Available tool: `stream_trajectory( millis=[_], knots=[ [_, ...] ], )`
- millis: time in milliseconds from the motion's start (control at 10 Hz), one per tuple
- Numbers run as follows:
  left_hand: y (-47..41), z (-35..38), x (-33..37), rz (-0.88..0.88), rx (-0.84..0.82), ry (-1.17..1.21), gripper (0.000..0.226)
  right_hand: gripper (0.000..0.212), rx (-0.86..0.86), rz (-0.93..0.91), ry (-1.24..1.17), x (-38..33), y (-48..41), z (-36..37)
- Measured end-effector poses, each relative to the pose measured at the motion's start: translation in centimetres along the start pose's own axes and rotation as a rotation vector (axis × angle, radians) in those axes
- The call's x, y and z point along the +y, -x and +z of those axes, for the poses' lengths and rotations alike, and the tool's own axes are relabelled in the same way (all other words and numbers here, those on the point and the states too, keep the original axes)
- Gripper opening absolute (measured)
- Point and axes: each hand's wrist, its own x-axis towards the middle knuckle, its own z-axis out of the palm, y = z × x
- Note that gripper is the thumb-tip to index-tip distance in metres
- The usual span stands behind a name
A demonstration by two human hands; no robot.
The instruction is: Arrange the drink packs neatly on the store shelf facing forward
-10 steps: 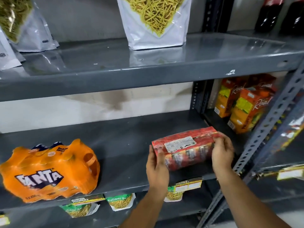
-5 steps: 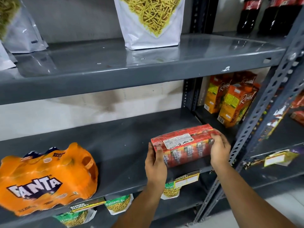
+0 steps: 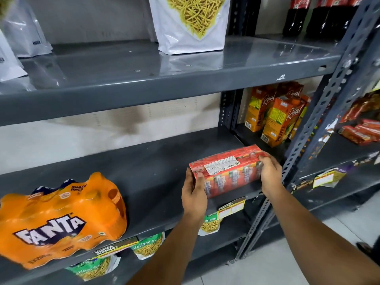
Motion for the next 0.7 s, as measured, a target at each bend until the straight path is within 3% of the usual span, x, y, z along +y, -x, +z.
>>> stream_trajectory(
  millis=[200, 300, 400, 600, 700],
  knots=[
    [-0.6, -1.4, 0.2, -0.003, -0.115, -0.043, 0.049, 0.026, -0.035, 0.015, 0.279, -1.2, 0.7, 0.2],
    [-0.2, -2.2, 0.7, -0.037, -0.178, -0.11, 0.048, 0.047, -0.041, -0.007, 0.613, -2.1, 1.2, 0.1],
    [0.8, -3.8, 1.7, 0.038, -0.225, -0.438, 0.055, 0.05, -0.05, -0.158, 0.9, -3.2, 2.9, -0.1],
    [3.1, -9.7, 3.0, 0.592, -0.156, -1.319, 0.062, 0.053, -0.351, -0.534, 1.532, -4.4, 7.3, -1.3],
    [5.1, -12.1, 4.2, 0.75, -0.043, -1.626, 0.062, 0.056, -0.367, -0.723, 1.633, -4.9, 10.1, -1.7]
  ],
)
